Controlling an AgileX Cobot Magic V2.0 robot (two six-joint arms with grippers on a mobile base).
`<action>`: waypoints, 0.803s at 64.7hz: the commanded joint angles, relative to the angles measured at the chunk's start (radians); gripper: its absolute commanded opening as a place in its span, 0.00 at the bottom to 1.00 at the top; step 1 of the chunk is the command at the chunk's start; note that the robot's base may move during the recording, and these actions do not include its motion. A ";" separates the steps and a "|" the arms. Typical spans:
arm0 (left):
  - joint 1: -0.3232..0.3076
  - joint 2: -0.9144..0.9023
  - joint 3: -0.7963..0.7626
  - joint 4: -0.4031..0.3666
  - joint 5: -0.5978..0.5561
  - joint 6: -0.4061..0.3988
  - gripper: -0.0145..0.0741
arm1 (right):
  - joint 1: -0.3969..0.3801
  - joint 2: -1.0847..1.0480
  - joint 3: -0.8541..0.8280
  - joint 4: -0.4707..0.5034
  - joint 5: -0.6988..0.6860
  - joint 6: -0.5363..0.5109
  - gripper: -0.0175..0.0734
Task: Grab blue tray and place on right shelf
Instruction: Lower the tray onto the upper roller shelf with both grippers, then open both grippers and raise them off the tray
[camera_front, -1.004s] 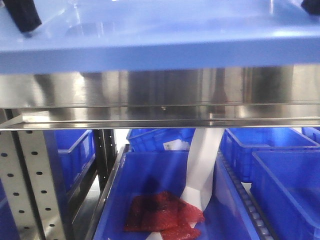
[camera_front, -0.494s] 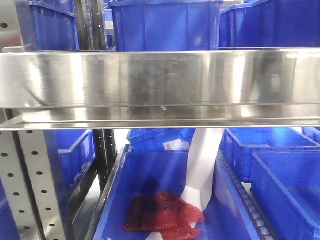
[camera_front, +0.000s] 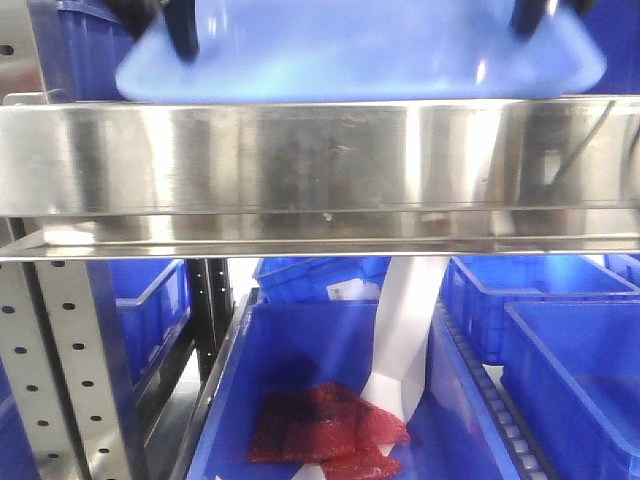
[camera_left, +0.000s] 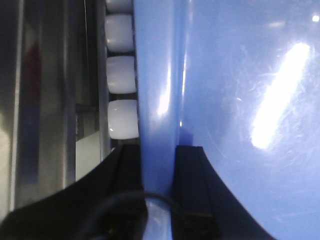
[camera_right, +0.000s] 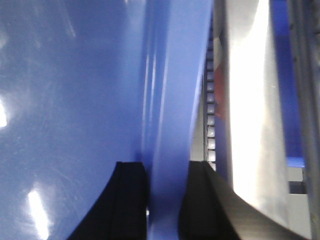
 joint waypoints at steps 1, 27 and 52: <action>0.004 -0.041 -0.035 0.027 0.011 -0.005 0.16 | 0.000 -0.045 -0.040 -0.004 -0.064 -0.019 0.26; 0.005 -0.039 -0.035 0.025 -0.006 0.004 0.78 | -0.012 -0.041 -0.040 -0.008 -0.048 -0.019 0.89; -0.071 -0.206 -0.031 0.101 0.078 0.081 0.78 | -0.009 -0.216 -0.036 -0.008 -0.026 -0.021 0.71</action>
